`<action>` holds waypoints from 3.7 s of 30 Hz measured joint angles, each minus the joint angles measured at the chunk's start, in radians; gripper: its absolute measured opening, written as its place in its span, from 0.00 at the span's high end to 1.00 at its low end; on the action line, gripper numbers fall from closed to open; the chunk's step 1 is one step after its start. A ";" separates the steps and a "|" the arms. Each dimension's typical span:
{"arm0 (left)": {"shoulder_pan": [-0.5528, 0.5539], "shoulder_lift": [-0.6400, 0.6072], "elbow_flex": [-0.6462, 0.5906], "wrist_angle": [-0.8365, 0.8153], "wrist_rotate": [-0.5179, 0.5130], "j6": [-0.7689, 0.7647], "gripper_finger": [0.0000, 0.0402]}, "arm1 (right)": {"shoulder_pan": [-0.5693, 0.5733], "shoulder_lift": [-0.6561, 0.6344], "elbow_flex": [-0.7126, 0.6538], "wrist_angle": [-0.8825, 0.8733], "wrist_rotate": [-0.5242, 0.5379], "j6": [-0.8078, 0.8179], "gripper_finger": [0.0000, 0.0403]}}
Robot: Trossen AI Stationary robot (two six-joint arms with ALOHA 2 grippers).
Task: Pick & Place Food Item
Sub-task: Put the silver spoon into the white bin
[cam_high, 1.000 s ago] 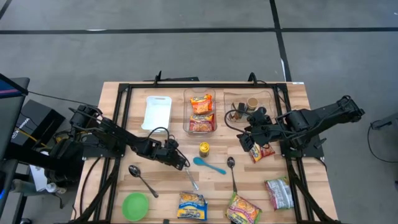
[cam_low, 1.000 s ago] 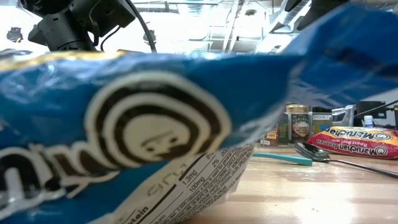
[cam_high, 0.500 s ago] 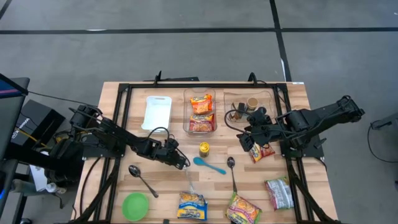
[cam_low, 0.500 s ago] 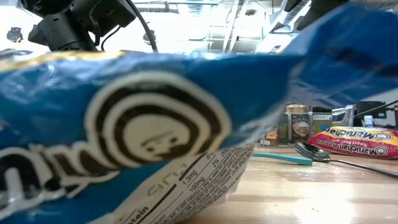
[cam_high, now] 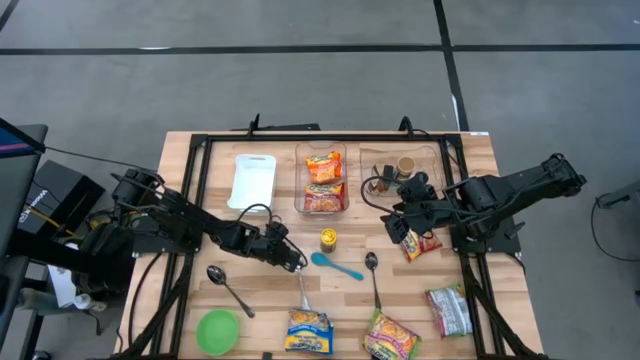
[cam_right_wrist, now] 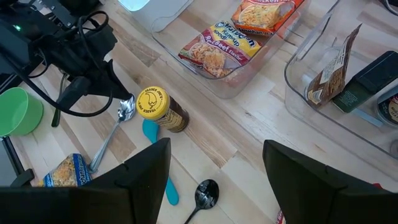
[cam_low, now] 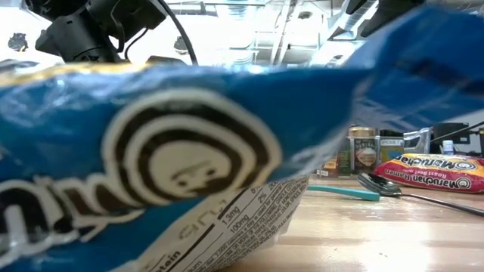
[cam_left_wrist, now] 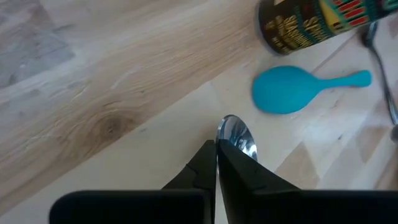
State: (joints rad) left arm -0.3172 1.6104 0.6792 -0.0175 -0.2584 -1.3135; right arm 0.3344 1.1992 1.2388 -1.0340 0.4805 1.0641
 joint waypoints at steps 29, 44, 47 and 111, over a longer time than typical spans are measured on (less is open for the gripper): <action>0.006 -0.197 -0.001 0.103 -0.097 0.090 1.00 | 0.000 0.000 0.000 0.000 0.000 -0.021 0.38; 0.105 -0.616 -0.001 -0.107 -0.170 0.288 1.00 | 0.000 0.000 0.000 0.001 0.000 -0.027 0.38; 0.157 -0.694 -0.001 -0.203 -0.170 0.313 1.00 | 0.000 0.000 0.000 0.001 0.000 -0.027 0.38; 0.788 -0.685 0.001 -0.645 -0.255 1.289 0.99 | -0.002 0.000 0.000 0.003 0.019 -0.024 0.38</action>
State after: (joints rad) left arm 0.4709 0.9254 0.6804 -0.6628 -0.5137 -0.0242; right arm 0.3326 1.1992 1.2388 -1.0306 0.4995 1.0397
